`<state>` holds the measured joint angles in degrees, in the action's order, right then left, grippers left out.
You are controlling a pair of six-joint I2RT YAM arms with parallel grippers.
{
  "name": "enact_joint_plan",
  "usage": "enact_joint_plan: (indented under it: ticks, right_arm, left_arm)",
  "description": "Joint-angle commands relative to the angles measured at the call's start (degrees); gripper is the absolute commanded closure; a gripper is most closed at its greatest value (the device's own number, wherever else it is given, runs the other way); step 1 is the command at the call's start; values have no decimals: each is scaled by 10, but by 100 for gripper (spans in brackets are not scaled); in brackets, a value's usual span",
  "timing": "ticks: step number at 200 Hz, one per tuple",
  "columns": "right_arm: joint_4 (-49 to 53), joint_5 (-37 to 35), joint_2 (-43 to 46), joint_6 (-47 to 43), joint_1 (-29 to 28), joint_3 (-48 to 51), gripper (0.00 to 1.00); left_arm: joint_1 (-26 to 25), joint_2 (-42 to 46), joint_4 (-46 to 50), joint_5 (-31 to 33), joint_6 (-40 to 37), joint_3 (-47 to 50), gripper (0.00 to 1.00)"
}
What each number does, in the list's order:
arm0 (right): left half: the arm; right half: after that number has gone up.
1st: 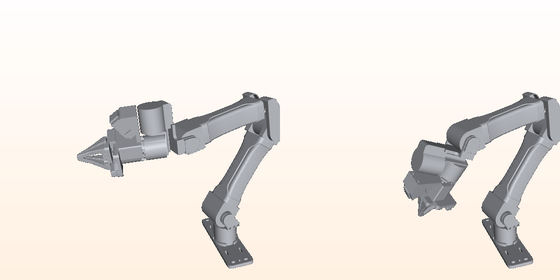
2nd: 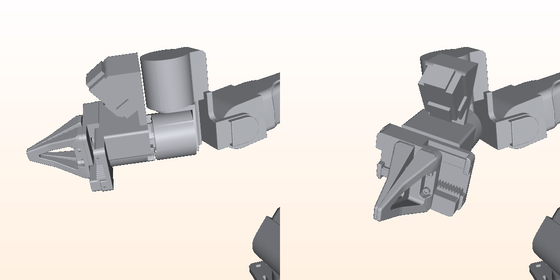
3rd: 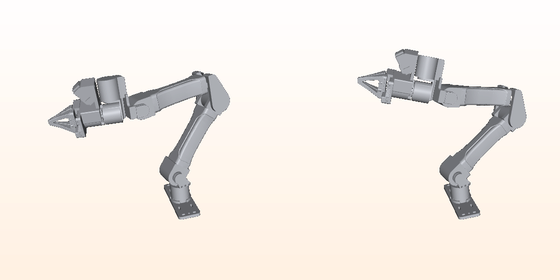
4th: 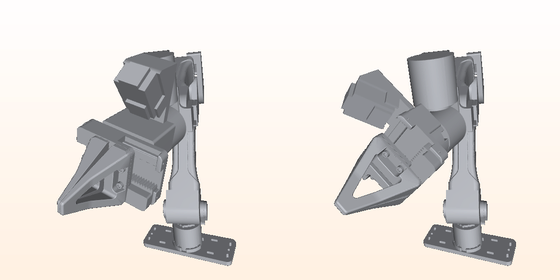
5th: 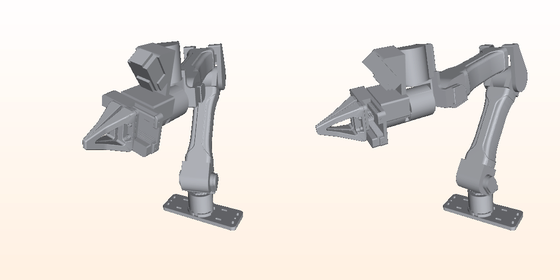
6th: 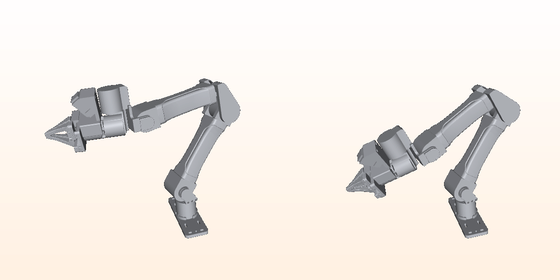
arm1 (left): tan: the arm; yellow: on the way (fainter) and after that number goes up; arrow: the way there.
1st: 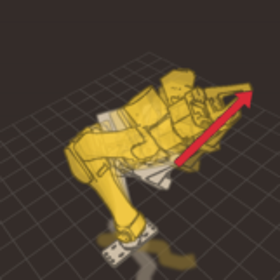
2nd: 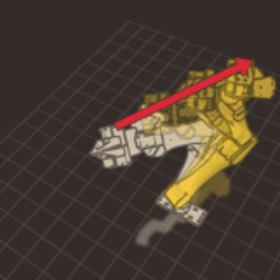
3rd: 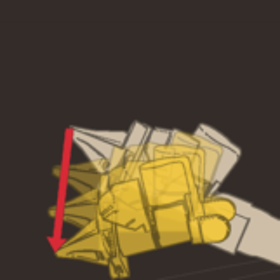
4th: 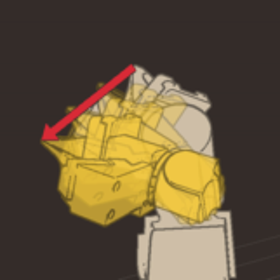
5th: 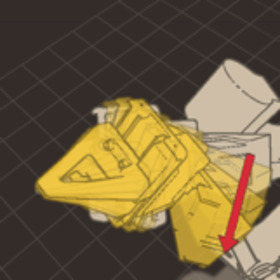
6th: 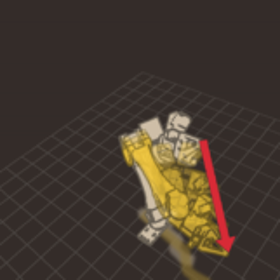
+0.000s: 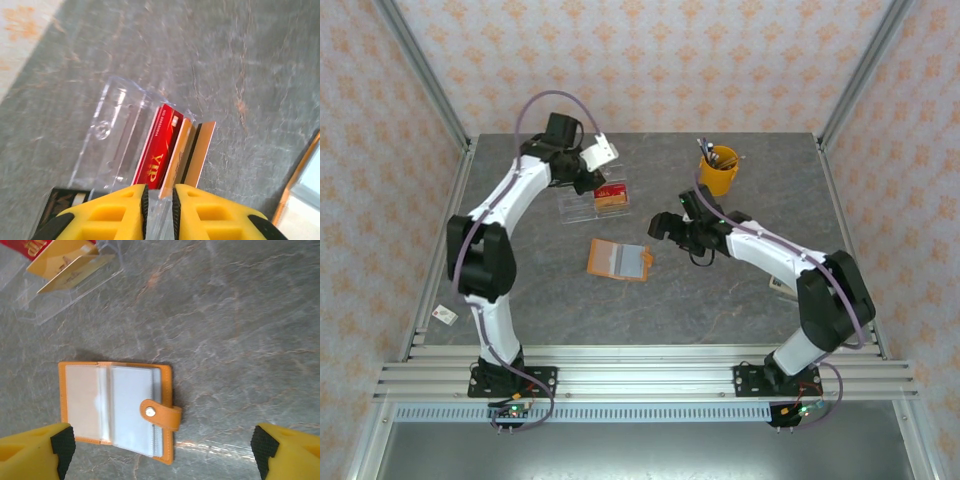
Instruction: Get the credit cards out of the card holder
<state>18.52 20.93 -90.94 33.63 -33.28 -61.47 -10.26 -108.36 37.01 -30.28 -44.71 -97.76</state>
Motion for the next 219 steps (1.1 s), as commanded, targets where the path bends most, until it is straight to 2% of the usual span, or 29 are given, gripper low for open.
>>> enact_joint_plan:
  ticks: [1,35,56,76,90,99,118,144,157,166,189,219]
  right_arm:
    - [32,-36,-22,-22,-40,-38,11]
    - [44,-57,-72,-10,-103,-75,23]
    - [48,-55,-114,2,-136,-104,31]
    - [57,-50,-155,8,-157,-136,35]
    - [67,-49,-182,9,-168,-160,36]
    - [70,-49,-196,9,-172,-172,37]
    - [84,-53,-221,11,-173,-193,40]
    - [115,-99,-239,5,-173,-209,40]
    - [129,-111,-245,3,-170,-214,40]
    - [135,-117,-247,3,-166,-215,40]
    - [148,-128,-246,2,-155,-213,40]
    - [154,-135,-249,-1,-140,-217,40]
  left_arm:
    - [13,71,-105,-18,139,60,76]
    - [14,173,-176,53,312,175,72]
    - [14,242,-210,109,411,255,66]
    - [14,304,-193,191,500,306,56]
    - [14,342,-163,229,534,329,52]
    - [14,364,-143,263,565,341,46]
    - [14,396,-71,332,640,346,23]
    - [15,416,-34,322,664,359,12]
    - [15,421,-43,284,673,374,9]
    - [15,422,-50,261,684,384,1]
    - [19,409,-11,269,744,377,0]
    - [20,399,3,209,745,373,0]
